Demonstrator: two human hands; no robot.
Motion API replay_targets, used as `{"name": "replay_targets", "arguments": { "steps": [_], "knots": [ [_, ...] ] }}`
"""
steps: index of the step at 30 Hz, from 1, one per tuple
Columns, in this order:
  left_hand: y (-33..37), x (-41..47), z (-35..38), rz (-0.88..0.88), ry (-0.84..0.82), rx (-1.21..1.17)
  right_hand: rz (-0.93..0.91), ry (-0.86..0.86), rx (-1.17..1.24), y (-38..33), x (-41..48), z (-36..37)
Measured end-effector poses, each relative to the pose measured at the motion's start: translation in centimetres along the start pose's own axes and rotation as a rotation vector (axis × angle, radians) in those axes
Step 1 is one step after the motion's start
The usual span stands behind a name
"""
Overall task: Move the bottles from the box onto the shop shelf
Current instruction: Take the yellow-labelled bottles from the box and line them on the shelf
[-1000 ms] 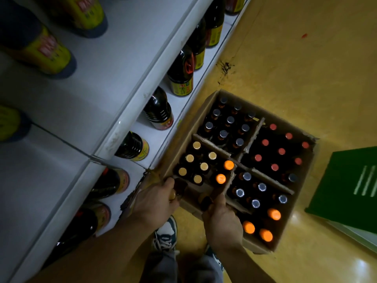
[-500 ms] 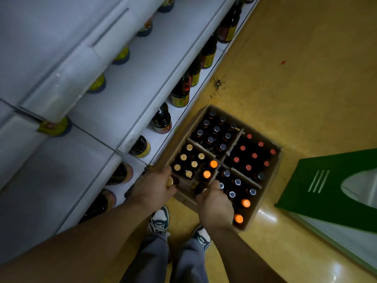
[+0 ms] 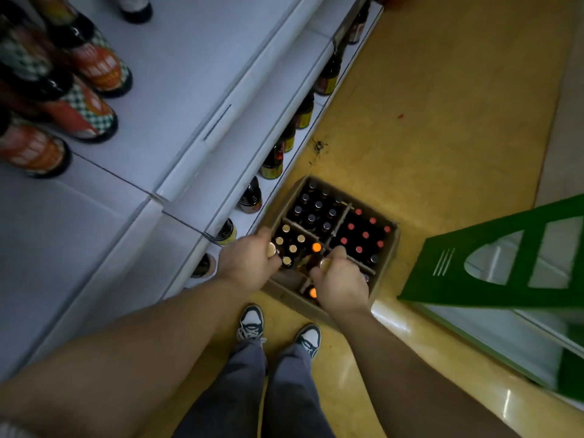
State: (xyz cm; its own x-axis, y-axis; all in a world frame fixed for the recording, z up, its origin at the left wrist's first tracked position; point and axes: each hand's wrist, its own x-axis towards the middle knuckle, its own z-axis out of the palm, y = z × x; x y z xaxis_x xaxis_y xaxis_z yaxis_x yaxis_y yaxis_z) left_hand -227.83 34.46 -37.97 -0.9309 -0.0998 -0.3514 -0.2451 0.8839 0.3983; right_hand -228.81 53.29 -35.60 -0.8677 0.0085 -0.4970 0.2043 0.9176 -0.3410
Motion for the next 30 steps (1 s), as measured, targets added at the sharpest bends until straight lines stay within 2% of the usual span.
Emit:
{"name": "replay_targets", "arguments": {
  "steps": [9, 18, 30],
  "knots": [
    [3.5, -3.4, -7.0, 0.032, 0.057, 0.016, 0.015, 0.096, -0.015, -2.4, -5.4, -5.4],
    [5.1, -4.9, -11.2, 0.062, 0.145, -0.027, -0.082, 0.173, -0.018, -4.0, -7.1, -9.7],
    [8.0, -7.3, -15.1, -0.098, 0.311, -0.16, -0.291, 0.196, 0.0, -4.9, -8.3, -16.4]
  ]
}}
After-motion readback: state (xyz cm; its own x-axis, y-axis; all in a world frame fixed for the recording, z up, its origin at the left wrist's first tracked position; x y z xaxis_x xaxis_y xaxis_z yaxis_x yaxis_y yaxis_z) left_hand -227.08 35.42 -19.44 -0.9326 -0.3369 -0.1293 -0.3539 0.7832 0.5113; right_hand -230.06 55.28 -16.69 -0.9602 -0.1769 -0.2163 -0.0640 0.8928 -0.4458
